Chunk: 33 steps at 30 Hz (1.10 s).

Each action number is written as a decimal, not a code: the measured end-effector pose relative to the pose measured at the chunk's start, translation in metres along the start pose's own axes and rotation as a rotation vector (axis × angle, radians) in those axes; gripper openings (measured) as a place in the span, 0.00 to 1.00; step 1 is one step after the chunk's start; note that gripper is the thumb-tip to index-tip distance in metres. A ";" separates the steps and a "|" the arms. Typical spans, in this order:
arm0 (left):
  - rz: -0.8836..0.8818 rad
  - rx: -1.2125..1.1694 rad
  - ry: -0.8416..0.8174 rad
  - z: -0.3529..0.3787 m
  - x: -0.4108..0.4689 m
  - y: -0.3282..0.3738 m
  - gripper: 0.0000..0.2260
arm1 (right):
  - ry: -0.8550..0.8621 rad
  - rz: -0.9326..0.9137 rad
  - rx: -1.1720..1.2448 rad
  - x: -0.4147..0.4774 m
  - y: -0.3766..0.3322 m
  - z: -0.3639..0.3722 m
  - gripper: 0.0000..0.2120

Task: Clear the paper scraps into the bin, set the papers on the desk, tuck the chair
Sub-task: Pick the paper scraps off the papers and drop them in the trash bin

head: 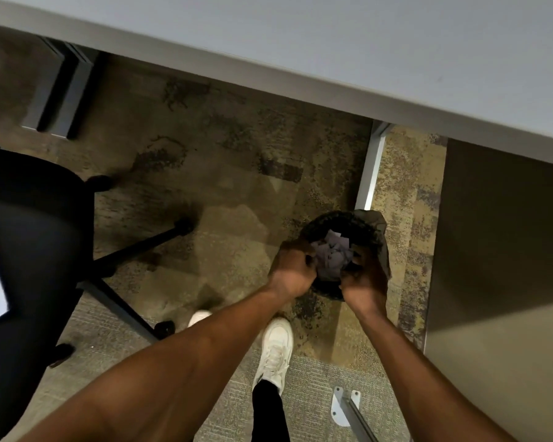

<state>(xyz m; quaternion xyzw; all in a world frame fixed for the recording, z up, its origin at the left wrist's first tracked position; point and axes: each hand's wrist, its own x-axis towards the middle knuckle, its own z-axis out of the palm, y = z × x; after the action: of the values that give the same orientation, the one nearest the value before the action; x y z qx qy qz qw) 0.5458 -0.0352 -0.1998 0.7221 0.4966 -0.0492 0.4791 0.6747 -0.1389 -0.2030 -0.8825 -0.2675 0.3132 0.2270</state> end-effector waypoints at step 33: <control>-0.450 -0.278 1.093 -0.339 -0.217 -0.299 0.02 | -0.547 -0.579 0.044 -0.172 -0.353 0.255 0.23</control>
<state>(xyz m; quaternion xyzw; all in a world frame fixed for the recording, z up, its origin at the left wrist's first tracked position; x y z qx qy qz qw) 0.0711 0.0848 -0.0918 0.4507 0.8129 0.2940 0.2226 0.2731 0.0808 -0.1073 -0.6496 -0.5489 0.4654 0.2451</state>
